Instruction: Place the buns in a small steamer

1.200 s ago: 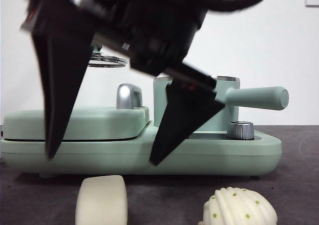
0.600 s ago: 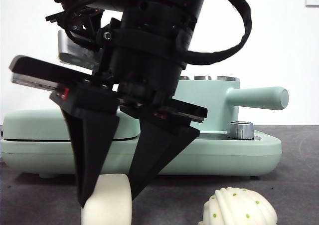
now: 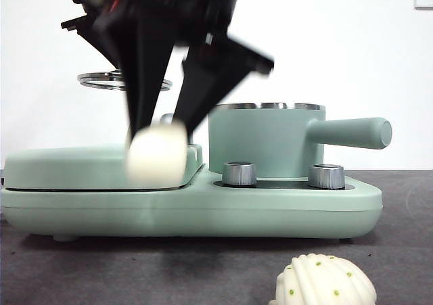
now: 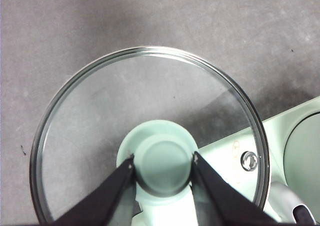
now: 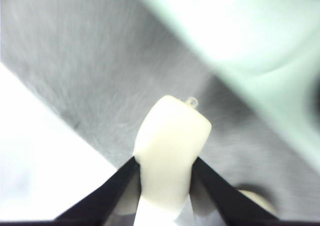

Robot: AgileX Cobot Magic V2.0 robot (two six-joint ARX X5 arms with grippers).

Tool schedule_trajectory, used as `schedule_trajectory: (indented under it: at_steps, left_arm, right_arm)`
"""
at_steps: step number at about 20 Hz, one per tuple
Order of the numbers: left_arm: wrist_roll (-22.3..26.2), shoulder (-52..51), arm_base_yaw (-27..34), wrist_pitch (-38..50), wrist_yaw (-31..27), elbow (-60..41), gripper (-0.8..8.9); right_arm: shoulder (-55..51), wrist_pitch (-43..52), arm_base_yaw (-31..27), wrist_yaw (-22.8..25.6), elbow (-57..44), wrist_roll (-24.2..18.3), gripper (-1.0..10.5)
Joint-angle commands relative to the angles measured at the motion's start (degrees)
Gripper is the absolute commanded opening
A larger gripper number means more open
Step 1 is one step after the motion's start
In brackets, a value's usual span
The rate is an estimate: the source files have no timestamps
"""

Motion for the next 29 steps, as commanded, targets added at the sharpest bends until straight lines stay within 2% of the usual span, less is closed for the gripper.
schedule_trajectory:
  at_steps: [1,3,7,13,15,23,25,29]
  left_arm:
    - [-0.15,-0.46,0.02,0.96,0.09,2.69,0.51]
    - [-0.15,-0.46,0.02,0.96,0.09,2.69,0.51]
    - [-0.17,-0.46,0.02,0.96,0.09,2.69,0.51]
    - [-0.17,-0.44,0.00,0.98,0.09,2.69,0.51]
    - [-0.17,-0.44,0.00,1.01,0.09,2.69,0.51]
    - [-0.17,-0.44,0.00,1.09,0.09,2.69,0.51]
    - [-0.17,-0.44,0.00,1.07,0.09,2.69,0.51]
    - [-0.17,-0.44,0.00,1.07,0.09,2.69,0.51]
  right_arm:
    - [0.87,-5.55,-2.95,0.94,8.37,-4.70,1.3]
    - [0.92,-9.44,-6.93,3.61,14.23,-7.52,1.3]
    - [3.21,-12.00,-16.61,3.96,23.26,-10.95,1.3]
    - [11.21,-12.24,-26.03,0.72,30.91,-13.68,1.3]
    - [13.88,-12.17,-27.32,-0.57,31.43,-14.27,1.3]
    - [20.44,-9.66,-27.98,-0.37,31.43,-16.61,1.5]
    - [20.50,-9.44,-27.98,-0.37,31.43,-16.66,1.9]
    - [20.48,-9.42,-28.02,-0.37,31.43,-16.66,3.9]
